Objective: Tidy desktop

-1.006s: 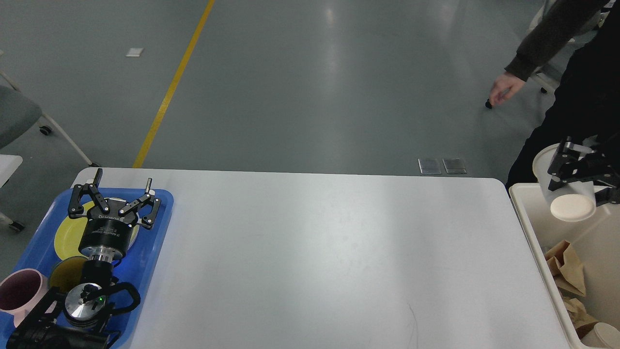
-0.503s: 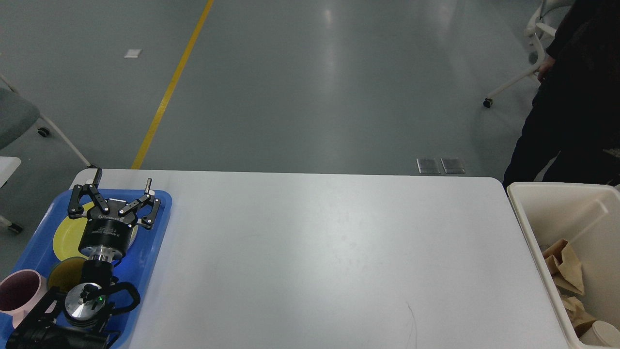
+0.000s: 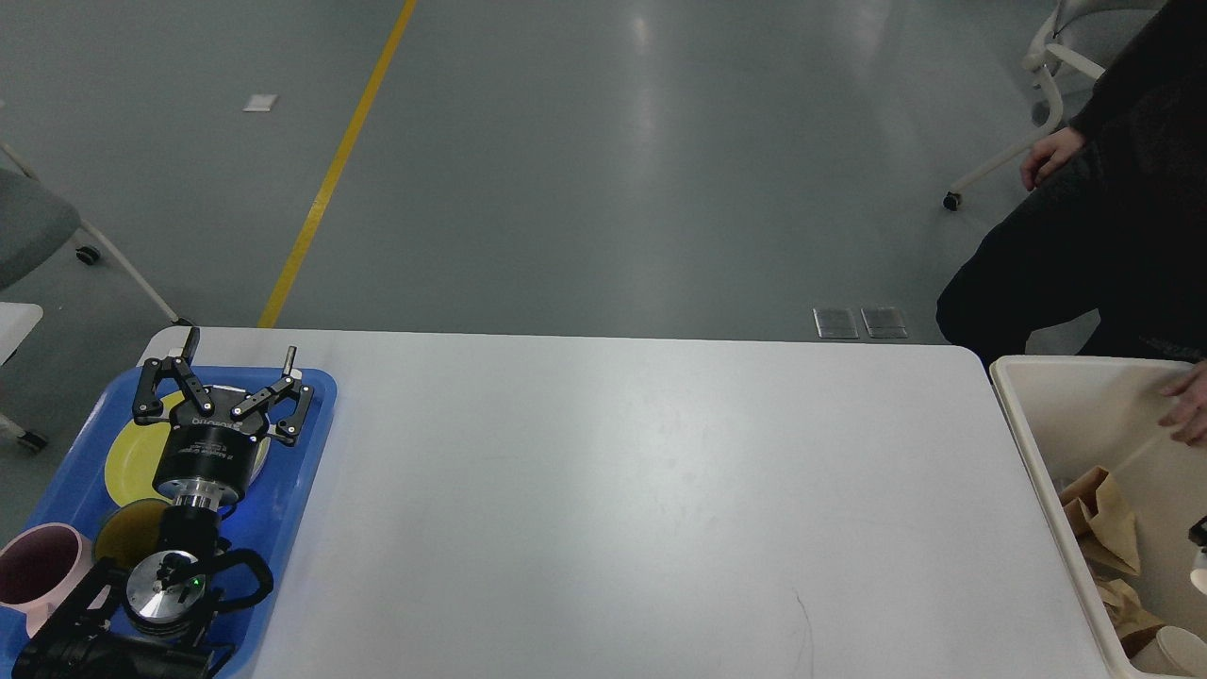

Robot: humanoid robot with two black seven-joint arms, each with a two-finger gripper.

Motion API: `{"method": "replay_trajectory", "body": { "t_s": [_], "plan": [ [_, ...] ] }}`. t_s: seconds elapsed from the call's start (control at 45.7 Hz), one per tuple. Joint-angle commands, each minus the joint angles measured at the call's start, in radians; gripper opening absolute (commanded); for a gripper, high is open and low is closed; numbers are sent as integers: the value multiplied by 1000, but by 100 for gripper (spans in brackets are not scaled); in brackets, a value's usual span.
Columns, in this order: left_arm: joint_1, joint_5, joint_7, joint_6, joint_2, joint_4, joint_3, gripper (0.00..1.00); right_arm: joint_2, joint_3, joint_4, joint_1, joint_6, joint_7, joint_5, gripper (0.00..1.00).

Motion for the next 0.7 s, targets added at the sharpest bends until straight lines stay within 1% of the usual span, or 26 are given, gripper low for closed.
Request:
{"method": "replay_trajectory", "body": {
  "t_s": [0.0, 0.066, 0.197, 0.219, 0.241, 0.262, 0.306, 0.328, 0.459, 0.678],
  "plan": [
    [0, 0, 0, -1, -1, 0, 0, 96, 99, 11, -124, -117, -52, -2, 6, 0],
    [0, 0, 0, 1, 1, 0, 0, 96, 116, 12, -122, -128, -97, -3, 6, 0],
    [0, 0, 0, 1, 1, 0, 0, 96, 129, 12, -122, -148, -120, -3, 8, 0],
    [0, 0, 0, 1, -1, 0, 0, 96, 129, 12, -124, -149, -126, -3, 8, 4],
    [0, 0, 0, 1, -1, 0, 0, 96, 129, 12, -124, -152, -129, -2, 8, 21],
    [0, 0, 0, 1, 1, 0, 0, 96, 127, 12, -125, -152, -137, -2, 8, 44],
    [0, 0, 0, 1, 1, 0, 0, 96, 127, 14, -130, -154, -163, -2, 9, 96],
    [0, 0, 0, 1, 1, 0, 0, 96, 129, 17, -130, -152, -176, -2, 9, 100],
    [0, 0, 0, 1, 1, 0, 0, 96, 136, 46, -128, -154, -233, 0, 9, 100],
    [0, 0, 0, 1, 1, 0, 0, 96, 125, 100, -128, -154, -230, 2, 9, 100]
  ]
}}
